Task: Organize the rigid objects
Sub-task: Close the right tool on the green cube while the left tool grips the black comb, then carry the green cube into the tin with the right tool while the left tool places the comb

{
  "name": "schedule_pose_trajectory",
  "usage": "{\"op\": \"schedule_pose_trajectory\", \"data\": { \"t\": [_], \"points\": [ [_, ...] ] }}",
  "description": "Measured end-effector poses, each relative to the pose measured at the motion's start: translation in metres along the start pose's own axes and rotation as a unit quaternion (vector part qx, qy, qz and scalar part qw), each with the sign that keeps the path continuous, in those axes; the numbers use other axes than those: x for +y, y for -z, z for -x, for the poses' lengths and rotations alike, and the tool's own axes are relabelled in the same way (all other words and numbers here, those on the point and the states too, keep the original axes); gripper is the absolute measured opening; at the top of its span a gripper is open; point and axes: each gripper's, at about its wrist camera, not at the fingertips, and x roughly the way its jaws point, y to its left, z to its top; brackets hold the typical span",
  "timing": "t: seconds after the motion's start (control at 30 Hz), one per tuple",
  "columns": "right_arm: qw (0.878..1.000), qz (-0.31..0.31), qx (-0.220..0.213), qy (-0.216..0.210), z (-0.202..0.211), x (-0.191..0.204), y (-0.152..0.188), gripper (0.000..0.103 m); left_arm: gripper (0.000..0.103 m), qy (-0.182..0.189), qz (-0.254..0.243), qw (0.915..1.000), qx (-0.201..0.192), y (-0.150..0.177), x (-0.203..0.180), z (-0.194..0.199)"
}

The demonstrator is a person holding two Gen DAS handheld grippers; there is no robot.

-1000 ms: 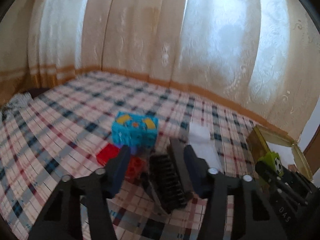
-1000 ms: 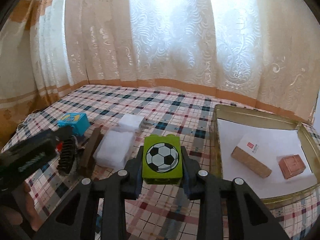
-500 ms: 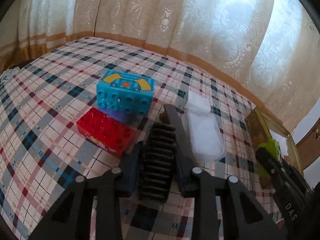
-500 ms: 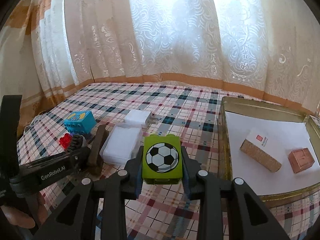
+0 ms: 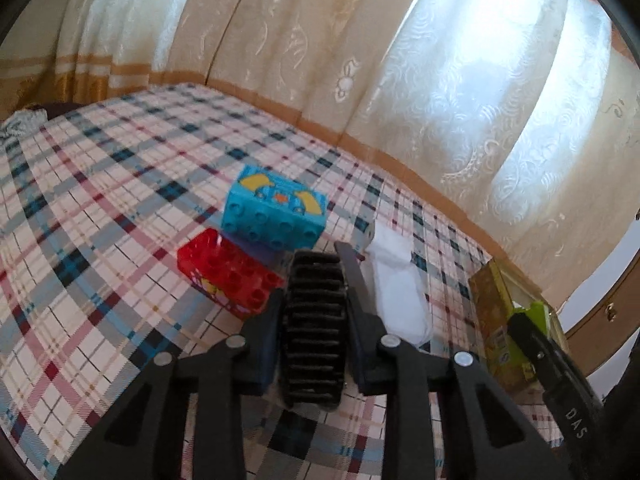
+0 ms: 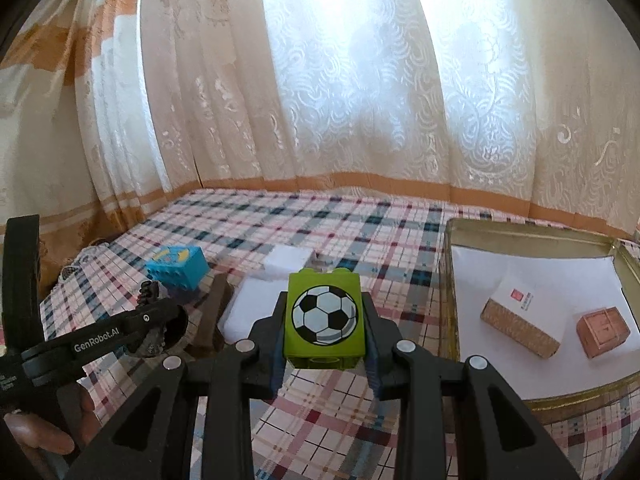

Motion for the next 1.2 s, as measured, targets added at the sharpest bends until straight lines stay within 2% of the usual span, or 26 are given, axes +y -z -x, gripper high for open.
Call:
{"op": "schedule_pose_trajectory", "data": {
  "t": [0.1,0.3,0.67,0.87,1.2],
  "points": [
    [1.0,0.0,-0.008,-0.004,0.003,0.001,-0.001,0.034,0.028,0.003,-0.01,0.9998,-0.017,0.001,-0.006,0.006],
    [0.999,-0.001,-0.044,-0.02,0.02,-0.004,-0.006,0.034,0.028,0.014,-0.062,0.9969,-0.047,0.004,-0.037,0.018],
    [0.997,-0.005,-0.07,0.011,0.038,-0.033,-0.007,0.034,0.028,0.032,-0.114,0.9909,-0.064,0.009,-0.088,0.025],
    [0.995,-0.001,-0.09,0.036,0.051,-0.047,-0.008,0.034,0.028,0.041,-0.148,0.985,-0.078,0.012,-0.122,0.028],
    [0.992,-0.025,-0.103,0.075,0.067,-0.094,-0.009,0.034,0.028,0.062,-0.179,0.9778,-0.089,0.019,-0.167,0.027]
  ]
}}
